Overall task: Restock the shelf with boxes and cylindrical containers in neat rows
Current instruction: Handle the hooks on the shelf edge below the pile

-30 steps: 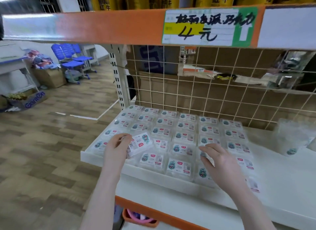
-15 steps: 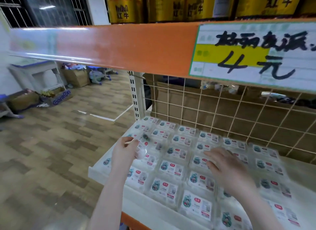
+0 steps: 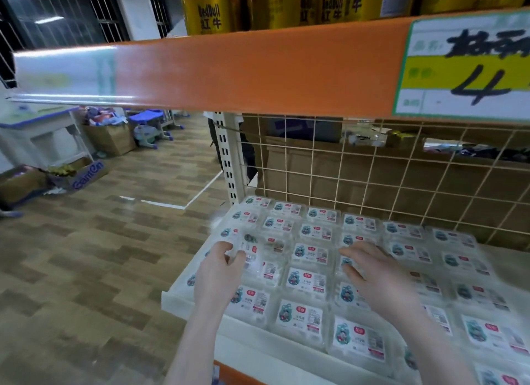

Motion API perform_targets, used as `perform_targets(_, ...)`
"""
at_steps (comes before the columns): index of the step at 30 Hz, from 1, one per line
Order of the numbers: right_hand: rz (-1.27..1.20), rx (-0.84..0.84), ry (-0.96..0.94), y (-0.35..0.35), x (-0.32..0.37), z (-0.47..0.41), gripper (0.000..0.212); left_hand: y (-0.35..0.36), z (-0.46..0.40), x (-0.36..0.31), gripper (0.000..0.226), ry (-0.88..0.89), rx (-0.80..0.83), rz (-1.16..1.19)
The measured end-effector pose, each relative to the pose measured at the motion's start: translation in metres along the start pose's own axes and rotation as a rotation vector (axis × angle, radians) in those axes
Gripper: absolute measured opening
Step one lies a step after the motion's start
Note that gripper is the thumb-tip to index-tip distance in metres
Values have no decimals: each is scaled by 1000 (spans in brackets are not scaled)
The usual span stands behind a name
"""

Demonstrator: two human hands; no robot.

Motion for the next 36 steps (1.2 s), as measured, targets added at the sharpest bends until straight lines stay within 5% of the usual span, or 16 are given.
perform_targets(7, 22, -38, 10, 9, 10, 3, 34, -9, -8, 9, 32, 131, 33, -99)
perform_targets(14, 40, -76, 47, 22, 30, 1, 33, -25, -19, 39, 22, 286, -157, -42)
perform_targets(27, 36, -122, 43, 63, 121, -28, 31, -38, -30, 94, 20, 298, -175, -182)
perform_targets(36, 167, 91, 208, 75, 166, -42, 87, -42, -29, 97, 29, 330, -131, -121)
Point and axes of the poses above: each hand's wrist, its own z-axis away from the middle knuckle, its own y-axis out of the palm, x = y × z, the point moved 3 cm from there along -z, towards the middle knuckle, and after that the axes turned 4 degrees about -z, right-handed, at the moved point
